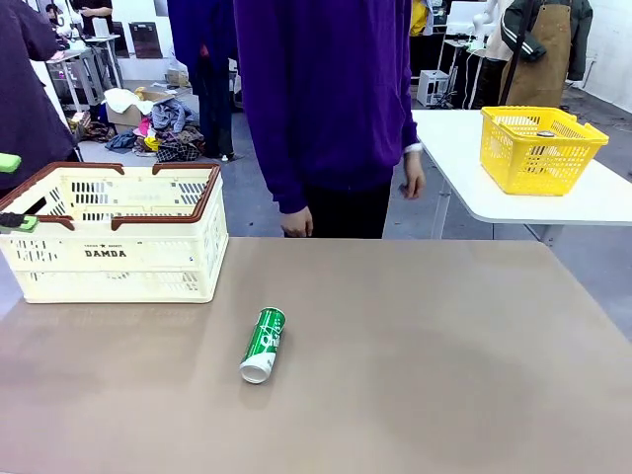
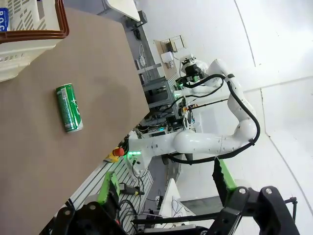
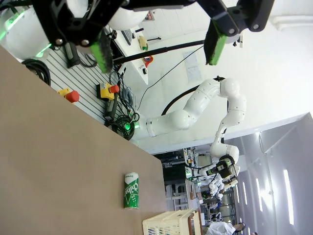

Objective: Place the drinks into the Shopping basket.
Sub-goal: Pick up one drink and place it into the Shopping basket.

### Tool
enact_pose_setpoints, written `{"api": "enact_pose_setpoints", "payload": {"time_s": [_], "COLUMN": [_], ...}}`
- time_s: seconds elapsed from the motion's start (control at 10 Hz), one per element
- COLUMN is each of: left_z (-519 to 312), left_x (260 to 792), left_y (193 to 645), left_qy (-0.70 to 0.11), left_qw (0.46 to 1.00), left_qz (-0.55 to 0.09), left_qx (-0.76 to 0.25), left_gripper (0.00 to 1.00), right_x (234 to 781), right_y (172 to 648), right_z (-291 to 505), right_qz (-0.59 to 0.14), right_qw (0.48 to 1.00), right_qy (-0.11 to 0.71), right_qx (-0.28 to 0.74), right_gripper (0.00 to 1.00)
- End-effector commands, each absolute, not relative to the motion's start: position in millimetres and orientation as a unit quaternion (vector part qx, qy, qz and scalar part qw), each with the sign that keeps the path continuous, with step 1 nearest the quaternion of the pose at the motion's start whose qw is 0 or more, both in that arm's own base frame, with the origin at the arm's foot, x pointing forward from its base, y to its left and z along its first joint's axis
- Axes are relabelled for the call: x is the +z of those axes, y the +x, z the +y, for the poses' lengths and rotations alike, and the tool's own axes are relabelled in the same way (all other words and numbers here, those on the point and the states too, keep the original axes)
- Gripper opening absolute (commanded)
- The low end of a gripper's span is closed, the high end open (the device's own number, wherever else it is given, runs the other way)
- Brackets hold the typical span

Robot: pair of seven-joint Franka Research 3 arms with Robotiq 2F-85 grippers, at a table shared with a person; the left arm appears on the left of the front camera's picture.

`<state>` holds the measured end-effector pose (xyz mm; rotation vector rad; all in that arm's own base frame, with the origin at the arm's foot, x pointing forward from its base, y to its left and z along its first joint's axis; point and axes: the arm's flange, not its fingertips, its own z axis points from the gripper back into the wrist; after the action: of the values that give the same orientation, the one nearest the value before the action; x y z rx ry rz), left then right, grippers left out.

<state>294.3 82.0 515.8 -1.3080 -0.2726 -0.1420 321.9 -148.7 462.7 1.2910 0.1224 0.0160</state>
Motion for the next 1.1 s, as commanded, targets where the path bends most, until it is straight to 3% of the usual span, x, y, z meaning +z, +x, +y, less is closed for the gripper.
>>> {"api": "enact_pose_setpoints", "payload": {"time_s": [0.0,0.6,0.8,1.0], "left_z": [81,82,-9,-118], "left_x": [520,516,535,531], "left_y": [294,294,290,283], "left_qy": [-0.613,-0.606,-0.560,-0.453], "left_qw": [0.777,0.783,0.822,0.886], "left_qz": [-0.129,-0.127,-0.082,-0.020], "left_qx": [-0.066,-0.065,-0.061,-0.098], "left_gripper": [1.00,1.00,1.00,1.00], "right_x": [467,467,467,467], "right_y": [320,320,320,320], "right_z": [-149,-149,-149,-149], "right_qz": [0.063,0.063,0.063,0.063], "right_qw": [0.797,0.797,0.797,0.797], "right_qy": [0.601,0.601,0.601,0.601], "right_qx": [0.004,0.004,0.004,0.004], "right_gripper": [1.00,1.00,1.00,1.00]}}
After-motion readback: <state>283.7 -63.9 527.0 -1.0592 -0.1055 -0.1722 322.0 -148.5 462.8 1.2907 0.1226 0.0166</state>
